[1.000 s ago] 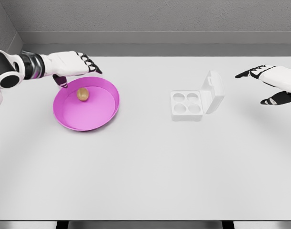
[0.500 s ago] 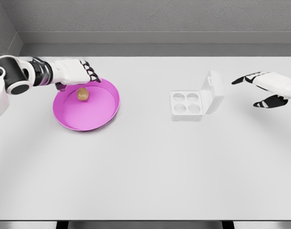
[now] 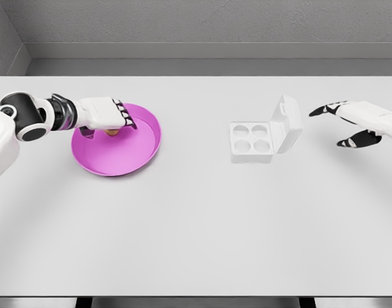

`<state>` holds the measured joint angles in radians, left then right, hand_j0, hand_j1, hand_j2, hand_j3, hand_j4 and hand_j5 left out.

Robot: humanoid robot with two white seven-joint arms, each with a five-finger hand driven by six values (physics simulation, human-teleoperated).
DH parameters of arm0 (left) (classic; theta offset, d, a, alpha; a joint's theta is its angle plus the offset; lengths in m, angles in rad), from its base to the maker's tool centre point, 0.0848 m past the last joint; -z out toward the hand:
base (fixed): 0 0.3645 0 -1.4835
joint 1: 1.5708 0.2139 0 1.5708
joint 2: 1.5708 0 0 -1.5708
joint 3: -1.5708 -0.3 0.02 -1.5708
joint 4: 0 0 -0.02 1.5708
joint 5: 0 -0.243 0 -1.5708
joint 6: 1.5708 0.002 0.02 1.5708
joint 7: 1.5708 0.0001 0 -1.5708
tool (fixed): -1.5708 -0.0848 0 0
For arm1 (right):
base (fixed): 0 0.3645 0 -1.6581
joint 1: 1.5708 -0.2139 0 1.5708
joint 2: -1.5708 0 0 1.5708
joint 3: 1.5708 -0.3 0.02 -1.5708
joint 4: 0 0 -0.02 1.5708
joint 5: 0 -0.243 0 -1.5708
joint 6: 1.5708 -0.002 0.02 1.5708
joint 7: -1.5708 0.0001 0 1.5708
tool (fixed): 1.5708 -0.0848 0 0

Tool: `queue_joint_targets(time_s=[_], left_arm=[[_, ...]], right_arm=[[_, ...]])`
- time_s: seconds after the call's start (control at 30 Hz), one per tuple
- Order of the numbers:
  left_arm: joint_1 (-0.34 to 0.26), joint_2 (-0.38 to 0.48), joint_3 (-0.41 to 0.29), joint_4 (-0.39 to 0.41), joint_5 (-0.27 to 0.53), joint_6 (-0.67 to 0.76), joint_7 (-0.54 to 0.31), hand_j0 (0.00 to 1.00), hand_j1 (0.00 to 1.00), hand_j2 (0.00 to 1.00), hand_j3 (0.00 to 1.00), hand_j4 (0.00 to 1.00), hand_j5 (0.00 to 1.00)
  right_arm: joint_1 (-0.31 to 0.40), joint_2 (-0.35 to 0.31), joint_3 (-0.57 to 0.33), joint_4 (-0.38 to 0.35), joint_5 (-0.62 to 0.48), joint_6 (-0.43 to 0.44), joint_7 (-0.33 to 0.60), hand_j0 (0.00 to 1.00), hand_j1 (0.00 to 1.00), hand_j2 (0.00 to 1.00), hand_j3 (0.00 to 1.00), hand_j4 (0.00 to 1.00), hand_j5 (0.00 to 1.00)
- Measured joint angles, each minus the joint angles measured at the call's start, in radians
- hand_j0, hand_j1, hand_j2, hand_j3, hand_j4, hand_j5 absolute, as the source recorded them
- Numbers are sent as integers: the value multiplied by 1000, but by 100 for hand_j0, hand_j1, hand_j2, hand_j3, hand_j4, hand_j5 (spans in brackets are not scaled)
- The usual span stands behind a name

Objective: Pack egg into the box and close the box lid

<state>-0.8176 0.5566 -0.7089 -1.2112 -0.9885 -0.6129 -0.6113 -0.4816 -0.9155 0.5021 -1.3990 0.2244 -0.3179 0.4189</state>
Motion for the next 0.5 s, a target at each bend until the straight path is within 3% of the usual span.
queue_joint_targets(time_s=[0.5], left_arm=[[-5,4,27,-7,-4,0,0,92,92,92,92,92,92]], right_arm=[[-15,13,33,23,8,9,0,84,84,84,84,84,84]])
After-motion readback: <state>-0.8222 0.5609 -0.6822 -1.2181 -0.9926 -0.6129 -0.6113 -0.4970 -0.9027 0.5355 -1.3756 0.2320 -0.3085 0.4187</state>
